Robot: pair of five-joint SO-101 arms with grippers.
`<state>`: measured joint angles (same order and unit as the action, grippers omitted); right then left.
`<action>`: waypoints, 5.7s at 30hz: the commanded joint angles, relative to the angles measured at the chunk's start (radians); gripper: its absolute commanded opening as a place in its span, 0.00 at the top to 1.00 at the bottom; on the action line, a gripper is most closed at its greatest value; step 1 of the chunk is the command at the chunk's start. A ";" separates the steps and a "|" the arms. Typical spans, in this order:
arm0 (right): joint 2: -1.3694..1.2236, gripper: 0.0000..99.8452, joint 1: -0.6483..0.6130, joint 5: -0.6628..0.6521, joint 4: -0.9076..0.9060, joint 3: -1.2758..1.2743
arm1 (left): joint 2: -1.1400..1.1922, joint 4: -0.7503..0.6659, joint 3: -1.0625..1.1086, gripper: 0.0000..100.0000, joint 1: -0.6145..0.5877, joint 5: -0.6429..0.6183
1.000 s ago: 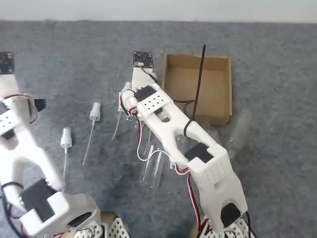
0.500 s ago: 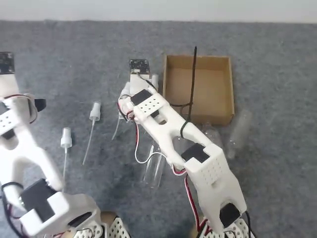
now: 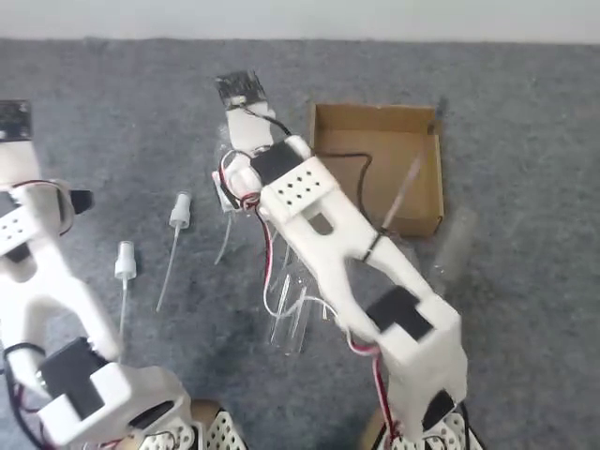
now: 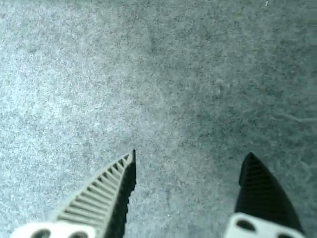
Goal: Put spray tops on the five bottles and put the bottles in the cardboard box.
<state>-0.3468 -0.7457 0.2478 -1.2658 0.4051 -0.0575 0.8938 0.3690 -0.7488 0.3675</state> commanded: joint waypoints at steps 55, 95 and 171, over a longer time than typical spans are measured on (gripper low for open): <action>0.387 0.99 1.520 -1.206 0.308 -0.971 | 0.350 0.120 -0.005 0.93 0.206 0.106; 0.380 0.66 1.346 -1.157 0.251 -0.887 | -0.658 0.195 0.601 0.93 0.743 -0.244; 1.164 0.99 -0.176 -0.568 0.581 -1.277 | -1.158 0.129 0.071 0.91 0.641 -0.756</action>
<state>0.7718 -0.9099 -0.3307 -0.7135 -0.8623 -1.2083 1.0533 0.4503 -0.1795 -0.3690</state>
